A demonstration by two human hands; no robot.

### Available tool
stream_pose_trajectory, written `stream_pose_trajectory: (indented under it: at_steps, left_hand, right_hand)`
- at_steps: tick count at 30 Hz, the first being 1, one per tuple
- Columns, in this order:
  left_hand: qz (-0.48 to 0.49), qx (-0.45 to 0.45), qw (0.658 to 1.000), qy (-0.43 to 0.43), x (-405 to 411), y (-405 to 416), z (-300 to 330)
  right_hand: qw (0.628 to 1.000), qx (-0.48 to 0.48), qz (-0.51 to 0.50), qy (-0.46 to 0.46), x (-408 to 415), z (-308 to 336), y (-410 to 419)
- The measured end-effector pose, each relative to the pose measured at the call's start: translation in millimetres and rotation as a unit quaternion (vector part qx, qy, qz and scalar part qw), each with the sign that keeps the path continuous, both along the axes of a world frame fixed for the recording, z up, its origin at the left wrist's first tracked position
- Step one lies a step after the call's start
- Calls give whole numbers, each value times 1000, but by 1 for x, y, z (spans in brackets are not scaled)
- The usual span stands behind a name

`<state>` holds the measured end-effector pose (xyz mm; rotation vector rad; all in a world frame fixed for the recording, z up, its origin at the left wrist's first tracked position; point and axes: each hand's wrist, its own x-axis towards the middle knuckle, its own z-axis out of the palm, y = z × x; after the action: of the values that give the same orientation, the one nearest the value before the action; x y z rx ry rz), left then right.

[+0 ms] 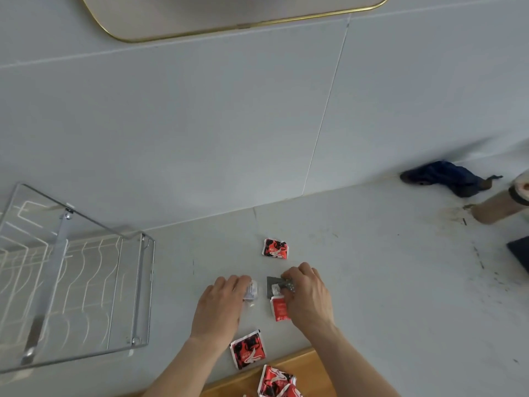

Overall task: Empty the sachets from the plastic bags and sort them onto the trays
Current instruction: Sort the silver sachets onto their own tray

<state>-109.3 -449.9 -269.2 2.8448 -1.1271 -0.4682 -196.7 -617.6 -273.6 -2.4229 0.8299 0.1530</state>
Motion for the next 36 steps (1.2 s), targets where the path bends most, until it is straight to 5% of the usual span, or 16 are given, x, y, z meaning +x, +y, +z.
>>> stream_pose_trajectory:
  at_steps: [6, 11, 21, 36]
  left_hand:
    - [191, -103, 975, 48, -1, -8, 11]
    - [309, -161, 928, 135, 7, 9, 21]
    - [353, -225, 880, 224, -15, 82, 29]
    - [434, -264, 829, 234, -61, 280, 33]
  right_hand:
    - [1000, 16, 6, -21, 6, 5, -2]
    - [991, 85, -89, -57, 18, 15, 1]
    - [968, 237, -58, -62, 17, 25, 65]
    - [974, 222, 35, 3, -11, 39, 247]
